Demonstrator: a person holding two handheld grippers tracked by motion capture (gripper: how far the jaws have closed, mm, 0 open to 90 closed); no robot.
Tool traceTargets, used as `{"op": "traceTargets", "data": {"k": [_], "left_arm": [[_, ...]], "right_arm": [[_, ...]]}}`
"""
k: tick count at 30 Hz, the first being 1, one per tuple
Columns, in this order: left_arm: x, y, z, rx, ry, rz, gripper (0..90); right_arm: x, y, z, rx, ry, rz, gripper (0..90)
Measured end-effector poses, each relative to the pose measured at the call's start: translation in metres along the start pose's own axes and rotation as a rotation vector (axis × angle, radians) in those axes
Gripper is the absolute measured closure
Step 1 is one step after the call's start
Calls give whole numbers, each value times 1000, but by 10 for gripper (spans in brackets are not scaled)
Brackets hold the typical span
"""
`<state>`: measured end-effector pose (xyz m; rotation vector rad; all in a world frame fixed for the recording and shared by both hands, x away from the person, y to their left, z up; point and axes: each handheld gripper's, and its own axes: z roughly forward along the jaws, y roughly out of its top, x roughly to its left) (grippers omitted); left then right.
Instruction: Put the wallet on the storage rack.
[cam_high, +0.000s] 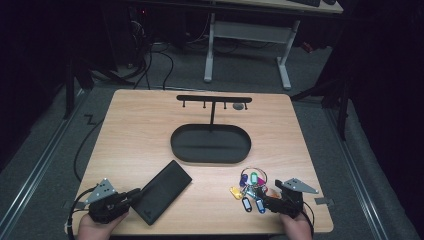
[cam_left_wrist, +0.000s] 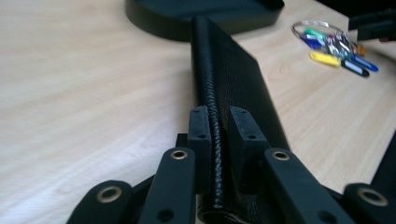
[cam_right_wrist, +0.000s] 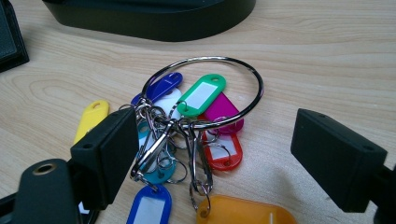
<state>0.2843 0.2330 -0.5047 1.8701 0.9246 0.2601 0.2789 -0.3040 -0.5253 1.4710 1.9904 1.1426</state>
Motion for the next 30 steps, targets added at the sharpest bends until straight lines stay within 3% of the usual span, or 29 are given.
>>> {"op": "traceTargets", "data": {"k": [9, 12, 14, 18, 24, 30], "left_arm": [[8, 6, -26, -79, 109, 20, 810], [7, 7, -31, -94, 128, 41, 811], [3, 9, -32, -109, 127, 64, 811], [-18, 15, -30, -116, 127, 159, 811], [-41, 17, -23, -95, 120, 254, 810], [-51, 17, -18, -82, 82, 271, 809]], "right_arm": [[1, 0, 0, 2, 2, 1, 153], [0, 0, 1, 2, 2, -2, 153], [0, 1, 1, 4, 2, 2, 153], [1, 1, 1, 2, 3, -2, 153], [0, 1, 0, 1, 5, -5, 153], [-1, 1, 0, -1, 4, -3, 153]]}}
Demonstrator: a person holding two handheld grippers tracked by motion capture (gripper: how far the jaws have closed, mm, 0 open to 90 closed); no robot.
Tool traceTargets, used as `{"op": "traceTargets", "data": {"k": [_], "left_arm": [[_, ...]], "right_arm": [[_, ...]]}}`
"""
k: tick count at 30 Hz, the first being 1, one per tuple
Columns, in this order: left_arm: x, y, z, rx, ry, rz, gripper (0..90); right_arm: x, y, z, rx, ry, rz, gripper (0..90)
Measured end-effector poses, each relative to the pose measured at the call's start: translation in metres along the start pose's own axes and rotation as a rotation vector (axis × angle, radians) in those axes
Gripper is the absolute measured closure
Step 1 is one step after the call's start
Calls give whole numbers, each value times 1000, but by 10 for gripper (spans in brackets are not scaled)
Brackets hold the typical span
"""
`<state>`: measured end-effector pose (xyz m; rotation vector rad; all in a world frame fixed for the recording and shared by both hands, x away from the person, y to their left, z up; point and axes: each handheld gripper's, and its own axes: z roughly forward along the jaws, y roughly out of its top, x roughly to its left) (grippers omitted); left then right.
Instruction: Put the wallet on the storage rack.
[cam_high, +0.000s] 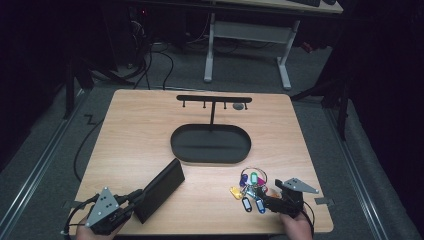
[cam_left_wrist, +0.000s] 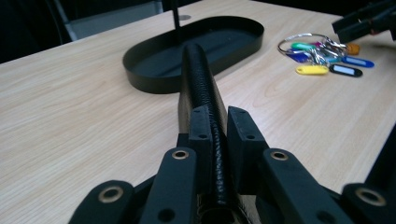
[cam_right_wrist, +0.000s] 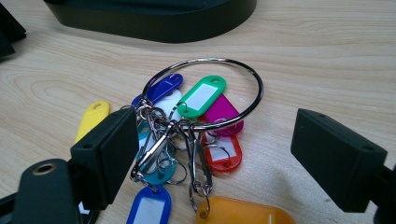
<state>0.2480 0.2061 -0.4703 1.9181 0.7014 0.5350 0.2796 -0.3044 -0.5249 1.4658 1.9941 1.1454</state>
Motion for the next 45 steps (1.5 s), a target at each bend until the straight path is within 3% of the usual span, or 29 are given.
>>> {"op": "traceTargets", "data": {"k": [6, 10, 14, 21, 23, 30, 36, 41, 45], "left_arm": [[-13, 2, 5, 18, -16, 57, 808], [-19, 3, 8, 23, -44, 67, 806], [-24, 4, 9, 29, -43, 93, 805], [-30, 6, 11, 23, -72, 97, 797], [-30, 7, 10, 13, -85, 84, 837], [-25, 5, 12, 10, -106, 40, 713], [-23, 5, 12, -1, -97, 35, 569], [-20, 4, 13, 0, -99, 11, 497], [-23, 4, 17, 17, -93, 25, 462]], "right_arm": [[1, 0, 0, 3, 2, -4, 153], [0, 0, 0, 4, 1, -2, 153], [1, 0, 0, 1, 3, -2, 153], [1, 0, 1, 6, 3, -2, 153], [2, 0, 1, 8, 4, -5, 153], [1, -1, 3, 11, 2, -1, 153], [1, -1, 1, 3, 2, -6, 153], [1, 0, 0, 3, 3, 2, 153], [1, 0, 0, 4, 4, -1, 153]]}}
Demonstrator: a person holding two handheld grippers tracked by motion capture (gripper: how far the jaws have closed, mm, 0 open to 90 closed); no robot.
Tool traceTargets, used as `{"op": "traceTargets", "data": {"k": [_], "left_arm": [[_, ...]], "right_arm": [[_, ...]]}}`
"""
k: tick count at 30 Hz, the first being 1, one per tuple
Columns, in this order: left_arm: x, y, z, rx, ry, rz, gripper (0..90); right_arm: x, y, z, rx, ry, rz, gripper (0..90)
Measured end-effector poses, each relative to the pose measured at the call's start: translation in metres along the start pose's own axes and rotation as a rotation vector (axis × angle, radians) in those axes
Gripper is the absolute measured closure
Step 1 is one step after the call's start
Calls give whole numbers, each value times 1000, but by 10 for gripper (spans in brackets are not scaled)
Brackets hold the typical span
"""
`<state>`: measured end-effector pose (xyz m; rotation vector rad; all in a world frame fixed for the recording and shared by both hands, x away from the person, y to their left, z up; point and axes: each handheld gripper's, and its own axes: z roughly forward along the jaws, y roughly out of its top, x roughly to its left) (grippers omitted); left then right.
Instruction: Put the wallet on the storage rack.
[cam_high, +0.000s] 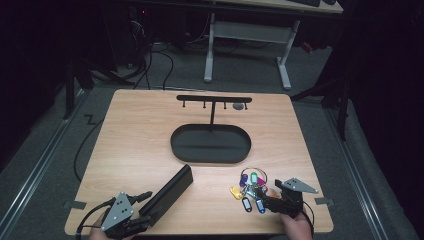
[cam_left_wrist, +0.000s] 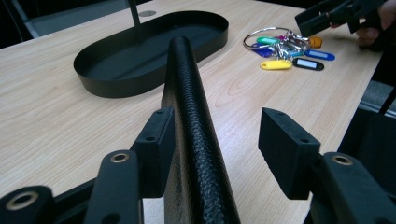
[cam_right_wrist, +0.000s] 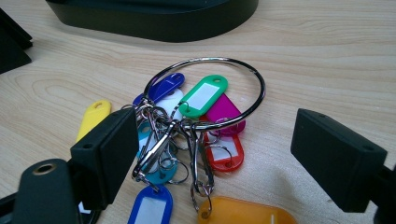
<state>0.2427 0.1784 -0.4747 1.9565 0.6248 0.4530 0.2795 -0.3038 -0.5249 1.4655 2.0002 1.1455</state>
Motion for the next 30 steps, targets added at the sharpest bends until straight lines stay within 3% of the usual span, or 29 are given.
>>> {"op": "traceTargets", "data": {"k": [5, 11, 13, 16, 18, 21, 23, 27, 30], "left_arm": [[3, 8, 4, 66, -37, -23, 428], [11, 24, 11, 115, -14, -44, 374], [8, 31, 19, 159, 45, -19, 360], [5, 40, 25, 204, 57, 31, 360], [4, 48, 31, 264, 54, 71, 360], [3, 62, 42, 432, 81, 120, 416], [4, 68, 49, 487, 54, 107, 443], [3, 76, 60, 555, 32, 103, 472], [6, 80, 63, 562, 18, 57, 553]], "right_arm": [[-1, -1, 1, 3, 4, -2, 153], [-1, -1, -1, -5, 4, 5, 153], [-3, -1, 0, -3, 4, 9, 153], [-3, -1, 0, -2, 2, 8, 153], [-2, -1, -1, -6, 4, 9, 153], [-2, -1, -2, -9, 8, 9, 153], [-2, -2, -3, -7, 9, 13, 153], [-3, -2, -5, -16, 15, 16, 153], [-5, -2, -5, -16, 19, 20, 153]]}}
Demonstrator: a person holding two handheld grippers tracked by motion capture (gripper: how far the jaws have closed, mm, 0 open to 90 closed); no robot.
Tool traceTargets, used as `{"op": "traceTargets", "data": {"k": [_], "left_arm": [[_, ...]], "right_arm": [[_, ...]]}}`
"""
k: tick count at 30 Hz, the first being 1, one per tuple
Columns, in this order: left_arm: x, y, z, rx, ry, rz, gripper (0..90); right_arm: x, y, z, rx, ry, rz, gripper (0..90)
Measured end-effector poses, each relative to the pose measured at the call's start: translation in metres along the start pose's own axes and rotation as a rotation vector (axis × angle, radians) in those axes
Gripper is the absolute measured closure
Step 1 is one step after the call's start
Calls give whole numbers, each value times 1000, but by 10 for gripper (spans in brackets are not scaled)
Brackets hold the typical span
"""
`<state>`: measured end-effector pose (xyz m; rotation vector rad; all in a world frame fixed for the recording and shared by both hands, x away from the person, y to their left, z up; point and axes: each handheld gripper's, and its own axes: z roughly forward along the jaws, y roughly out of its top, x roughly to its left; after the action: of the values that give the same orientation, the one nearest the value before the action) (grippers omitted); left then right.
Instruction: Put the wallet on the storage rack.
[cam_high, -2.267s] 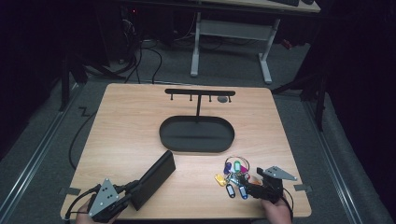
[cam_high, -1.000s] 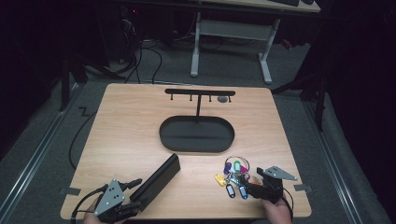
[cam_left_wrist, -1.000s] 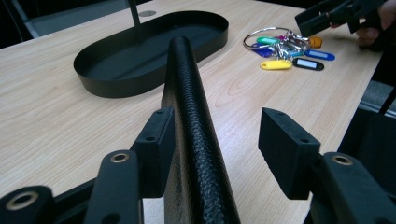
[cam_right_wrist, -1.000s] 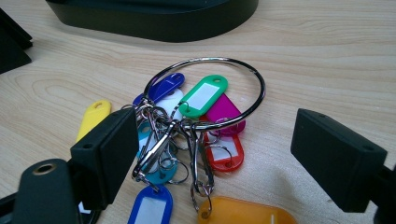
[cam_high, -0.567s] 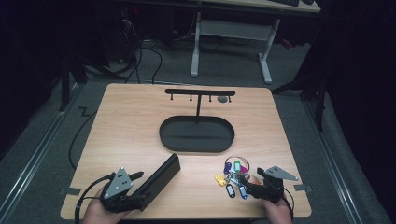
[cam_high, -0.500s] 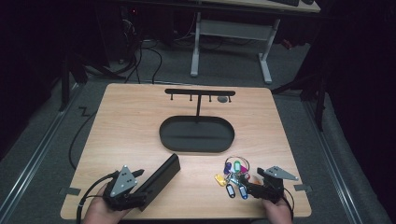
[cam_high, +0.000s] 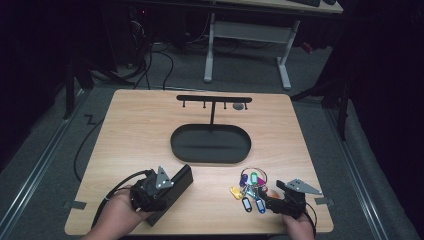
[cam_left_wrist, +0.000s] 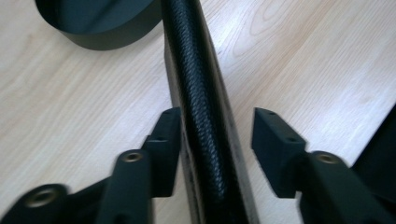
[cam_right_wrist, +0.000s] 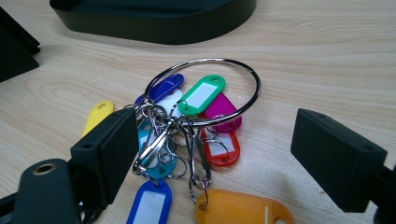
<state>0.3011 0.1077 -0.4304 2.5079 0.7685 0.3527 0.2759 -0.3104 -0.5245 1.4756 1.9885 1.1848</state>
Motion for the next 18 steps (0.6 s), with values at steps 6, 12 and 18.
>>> {"op": "traceTargets", "data": {"k": [6, 12, 18], "left_arm": [[8, 2, 11, 89, 3, -23, 599], [20, 1, 14, 132, -26, -41, 702], [23, 1, 14, 117, -14, -15, 728]], "right_arm": [[-1, 0, 0, 1, 6, 2, 154], [1, 1, 0, 1, 10, -3, 155], [1, 1, 0, 1, 11, -4, 155]]}}
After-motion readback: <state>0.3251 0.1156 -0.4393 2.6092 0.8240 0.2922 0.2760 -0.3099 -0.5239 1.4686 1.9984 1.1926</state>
